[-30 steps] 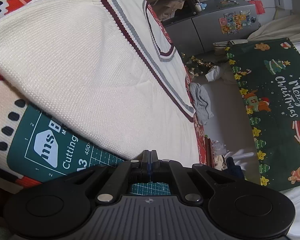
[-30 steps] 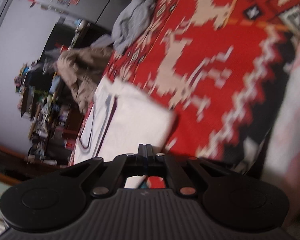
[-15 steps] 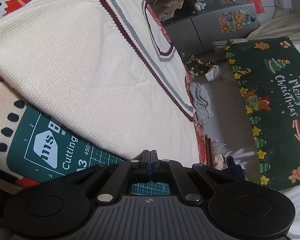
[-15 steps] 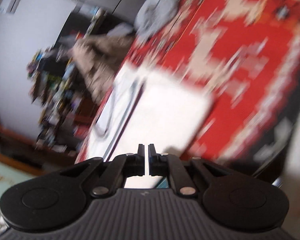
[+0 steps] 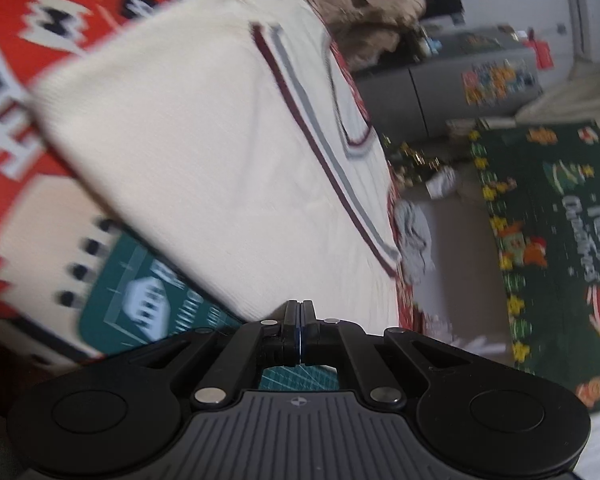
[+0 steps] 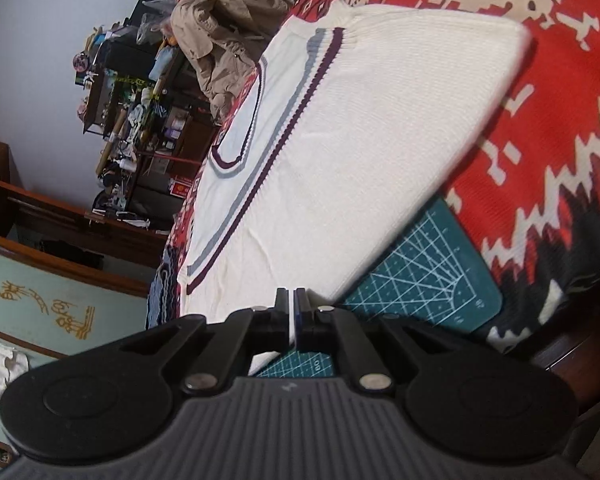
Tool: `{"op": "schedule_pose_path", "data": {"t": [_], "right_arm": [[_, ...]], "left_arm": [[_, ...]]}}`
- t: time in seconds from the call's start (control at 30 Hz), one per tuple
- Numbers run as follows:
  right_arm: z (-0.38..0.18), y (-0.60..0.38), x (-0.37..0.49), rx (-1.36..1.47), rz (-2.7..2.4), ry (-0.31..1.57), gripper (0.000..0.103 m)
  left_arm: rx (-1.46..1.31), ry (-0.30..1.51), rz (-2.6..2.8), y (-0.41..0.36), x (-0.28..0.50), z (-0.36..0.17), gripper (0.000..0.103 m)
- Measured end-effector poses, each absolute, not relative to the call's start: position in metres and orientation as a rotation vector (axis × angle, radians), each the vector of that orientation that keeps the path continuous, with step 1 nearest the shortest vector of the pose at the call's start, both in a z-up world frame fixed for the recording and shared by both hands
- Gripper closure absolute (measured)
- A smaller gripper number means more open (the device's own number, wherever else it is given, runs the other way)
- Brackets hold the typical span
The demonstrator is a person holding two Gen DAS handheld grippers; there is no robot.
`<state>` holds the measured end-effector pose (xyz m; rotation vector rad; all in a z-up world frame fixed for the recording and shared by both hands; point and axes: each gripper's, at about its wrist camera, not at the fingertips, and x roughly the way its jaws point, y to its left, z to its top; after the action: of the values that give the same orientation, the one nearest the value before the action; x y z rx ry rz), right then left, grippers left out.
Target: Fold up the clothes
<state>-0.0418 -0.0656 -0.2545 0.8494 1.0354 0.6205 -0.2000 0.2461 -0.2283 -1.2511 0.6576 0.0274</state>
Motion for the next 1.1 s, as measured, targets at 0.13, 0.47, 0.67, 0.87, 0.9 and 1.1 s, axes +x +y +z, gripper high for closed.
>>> {"op": "schedule_pose_path", "data": {"t": [0.13, 0.47, 0.67, 0.87, 0.9, 1.1], "right_arm": [[-0.254, -0.064, -0.042, 0.85, 0.619, 1.036, 0.101], [-0.255, -0.065, -0.041, 0.854, 0.618, 1.04, 0.101], [-0.254, -0.068, -0.041, 0.861, 0.612, 1.034, 0.101], [-0.249, -0.063, -0.043, 0.837, 0.627, 1.033, 0.097], [-0.248, -0.06, -0.044, 0.831, 0.634, 1.035, 0.097], [-0.245, -0.059, -0.044, 0.806, 0.636, 1.028, 0.097]], "left_arm": [[-1.292, 0.627, 0.106, 0.261, -0.22, -0.226, 0.1], [-1.254, 0.522, 0.33, 0.305, -0.259, -0.211, 0.1], [-1.218, 0.494, 0.402, 0.317, -0.269, -0.201, 0.101], [-1.117, 0.568, 0.316, 0.299, -0.253, -0.196, 0.099], [-1.099, 0.582, 0.3, 0.297, -0.25, -0.195, 0.099], [-1.127, 0.587, 0.366, 0.303, -0.258, -0.198, 0.1]]}}
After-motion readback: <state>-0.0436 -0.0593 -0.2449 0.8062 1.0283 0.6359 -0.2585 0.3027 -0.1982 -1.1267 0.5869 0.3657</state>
